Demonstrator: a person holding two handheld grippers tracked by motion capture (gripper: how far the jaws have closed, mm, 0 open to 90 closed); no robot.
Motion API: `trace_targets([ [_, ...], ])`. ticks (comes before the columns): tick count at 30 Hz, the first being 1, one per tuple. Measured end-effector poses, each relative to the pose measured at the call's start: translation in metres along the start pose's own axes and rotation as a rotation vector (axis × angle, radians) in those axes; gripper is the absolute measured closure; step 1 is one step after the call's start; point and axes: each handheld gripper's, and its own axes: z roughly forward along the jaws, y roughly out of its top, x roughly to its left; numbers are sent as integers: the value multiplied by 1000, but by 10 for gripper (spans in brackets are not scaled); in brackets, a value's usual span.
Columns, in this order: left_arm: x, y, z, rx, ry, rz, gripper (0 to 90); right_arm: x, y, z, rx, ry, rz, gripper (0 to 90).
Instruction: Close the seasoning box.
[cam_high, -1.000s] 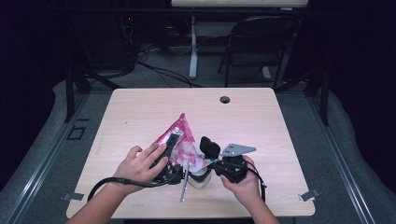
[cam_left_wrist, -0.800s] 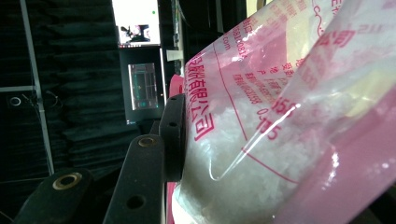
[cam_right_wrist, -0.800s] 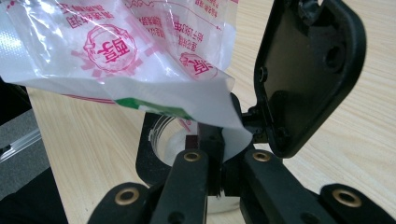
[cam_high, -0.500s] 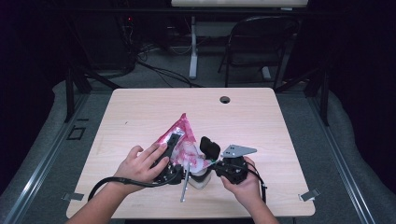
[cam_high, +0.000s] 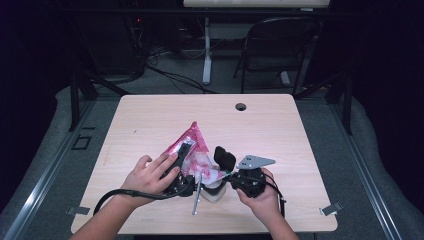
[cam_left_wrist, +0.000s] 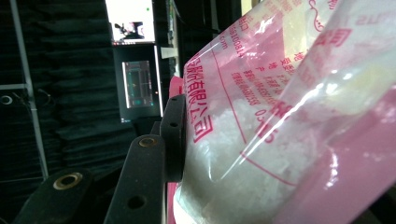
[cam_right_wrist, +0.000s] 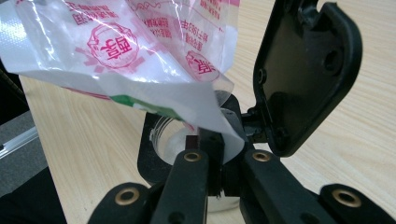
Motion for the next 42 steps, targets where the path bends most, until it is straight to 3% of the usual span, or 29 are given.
trace_targets([
  [17,0,-1,3,19,-16,4,695,5,1,-1,-1,5,-13,900],
  [42,-2,-12,5,49,-57,-84,707,12,8,-7,-27,14,-38,900],
])
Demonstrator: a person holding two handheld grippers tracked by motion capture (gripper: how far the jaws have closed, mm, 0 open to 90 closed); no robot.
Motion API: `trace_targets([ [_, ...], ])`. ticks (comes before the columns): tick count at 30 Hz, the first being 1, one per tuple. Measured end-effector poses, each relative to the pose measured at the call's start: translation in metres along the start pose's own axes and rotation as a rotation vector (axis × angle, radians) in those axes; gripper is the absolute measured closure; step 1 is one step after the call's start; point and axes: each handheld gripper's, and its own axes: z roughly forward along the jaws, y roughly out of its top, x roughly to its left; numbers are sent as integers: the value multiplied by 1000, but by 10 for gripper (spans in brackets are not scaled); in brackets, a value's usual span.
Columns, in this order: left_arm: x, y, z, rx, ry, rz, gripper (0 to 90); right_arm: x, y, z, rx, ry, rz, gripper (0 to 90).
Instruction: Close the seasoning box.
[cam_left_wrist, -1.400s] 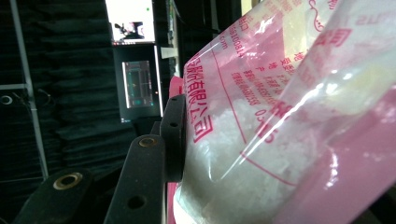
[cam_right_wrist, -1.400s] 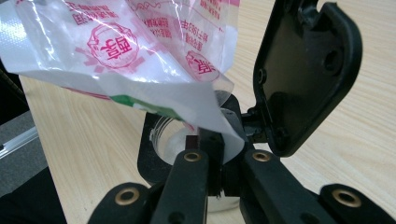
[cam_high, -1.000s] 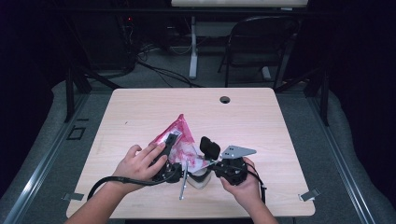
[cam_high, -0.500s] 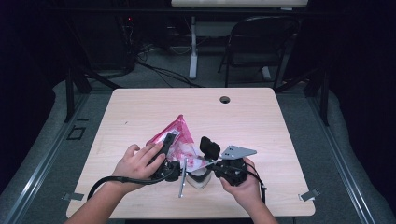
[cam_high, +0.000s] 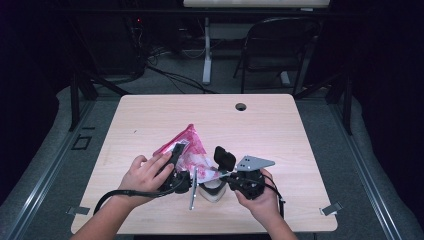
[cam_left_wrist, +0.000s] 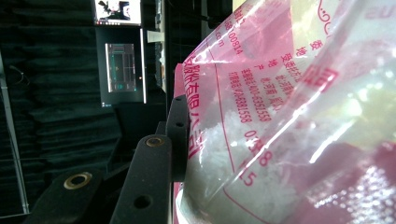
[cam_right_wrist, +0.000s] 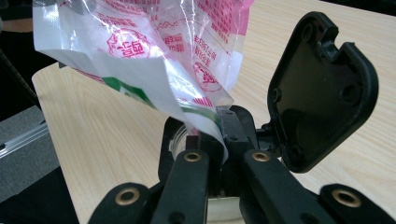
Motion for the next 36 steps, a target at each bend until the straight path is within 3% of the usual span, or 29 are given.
trace_targets([
  [13,-8,-4,1,12,-14,-56,709,0,1,1,-5,-1,-4,900],
  [36,-23,-14,0,35,-74,-223,714,2,4,4,-11,9,-13,900],
])
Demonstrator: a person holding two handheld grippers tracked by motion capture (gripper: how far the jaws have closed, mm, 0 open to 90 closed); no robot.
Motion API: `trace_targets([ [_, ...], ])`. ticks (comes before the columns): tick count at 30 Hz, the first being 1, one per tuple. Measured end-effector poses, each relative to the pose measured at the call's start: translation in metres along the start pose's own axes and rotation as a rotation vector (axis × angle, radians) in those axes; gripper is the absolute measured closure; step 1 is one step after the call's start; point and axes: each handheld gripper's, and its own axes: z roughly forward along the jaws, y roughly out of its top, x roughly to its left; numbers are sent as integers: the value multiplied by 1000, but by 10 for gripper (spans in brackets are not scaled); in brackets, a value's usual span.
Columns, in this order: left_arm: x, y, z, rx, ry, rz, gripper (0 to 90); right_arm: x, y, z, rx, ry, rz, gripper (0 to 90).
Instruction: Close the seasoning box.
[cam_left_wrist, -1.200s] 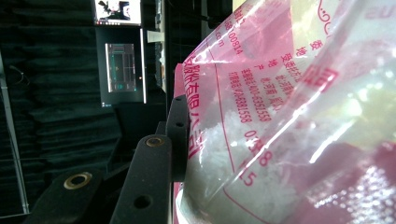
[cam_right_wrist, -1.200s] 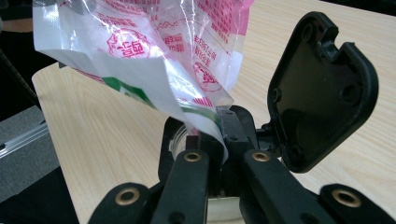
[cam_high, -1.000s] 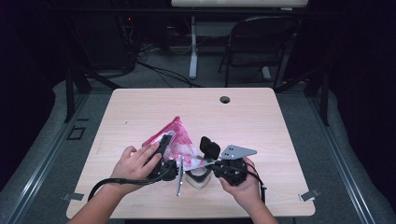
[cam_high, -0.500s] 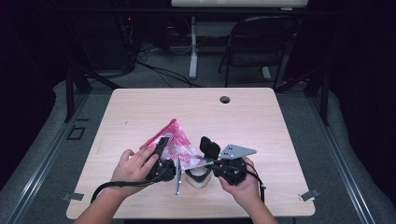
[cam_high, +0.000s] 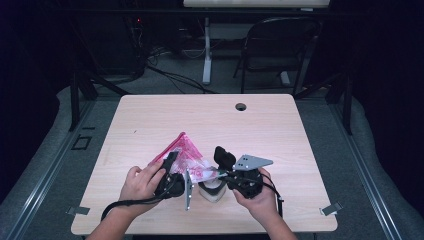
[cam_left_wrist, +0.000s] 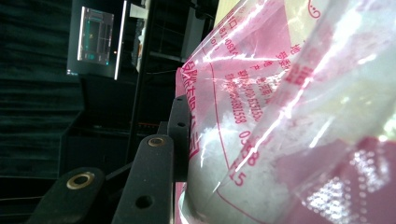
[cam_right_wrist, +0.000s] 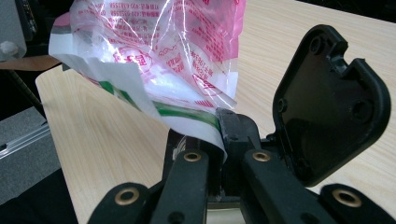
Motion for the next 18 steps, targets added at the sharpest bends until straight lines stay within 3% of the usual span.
trace_targets([
  [16,-14,-8,2,12,-53,-93,717,1,1,1,-4,0,-2,898],
  [18,-14,-9,2,11,-67,-129,717,2,1,2,-6,3,-3,897],
])
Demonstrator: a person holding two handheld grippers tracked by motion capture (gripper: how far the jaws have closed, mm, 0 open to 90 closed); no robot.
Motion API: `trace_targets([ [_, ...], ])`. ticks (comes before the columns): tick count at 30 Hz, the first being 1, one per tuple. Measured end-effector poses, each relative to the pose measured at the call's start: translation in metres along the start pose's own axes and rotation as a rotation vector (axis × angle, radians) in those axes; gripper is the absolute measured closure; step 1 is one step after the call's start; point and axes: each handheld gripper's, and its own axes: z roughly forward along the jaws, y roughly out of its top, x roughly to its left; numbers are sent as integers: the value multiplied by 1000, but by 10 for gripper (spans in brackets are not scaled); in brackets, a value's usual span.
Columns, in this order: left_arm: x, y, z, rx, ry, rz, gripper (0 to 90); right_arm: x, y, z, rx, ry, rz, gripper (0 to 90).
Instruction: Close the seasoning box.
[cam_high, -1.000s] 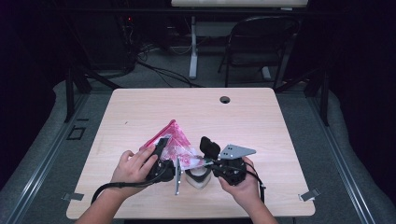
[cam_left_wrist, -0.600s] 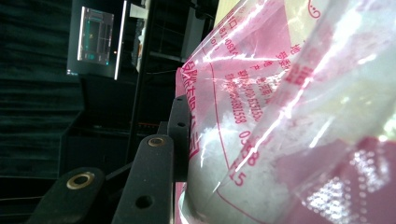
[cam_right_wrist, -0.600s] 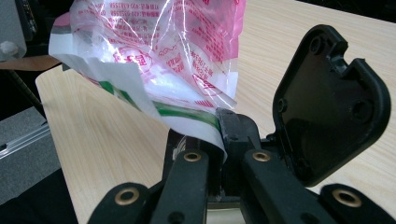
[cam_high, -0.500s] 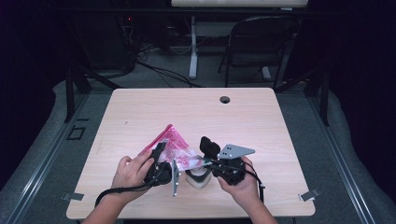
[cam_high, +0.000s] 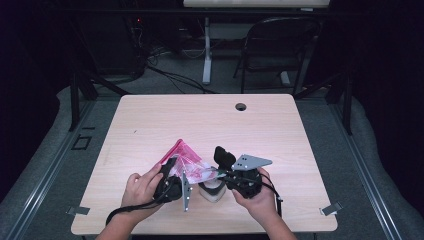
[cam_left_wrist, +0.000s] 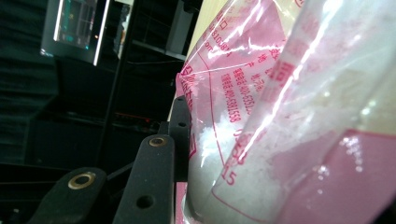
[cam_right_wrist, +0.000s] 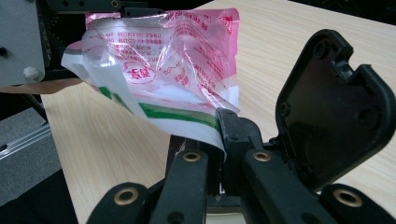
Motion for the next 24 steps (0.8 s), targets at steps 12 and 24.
trace_targets([
  [12,-4,-4,2,-1,-31,-63,719,1,0,2,9,3,-7,896],
  [24,-6,-10,6,-4,-82,-128,720,2,-1,4,12,6,-8,895],
])
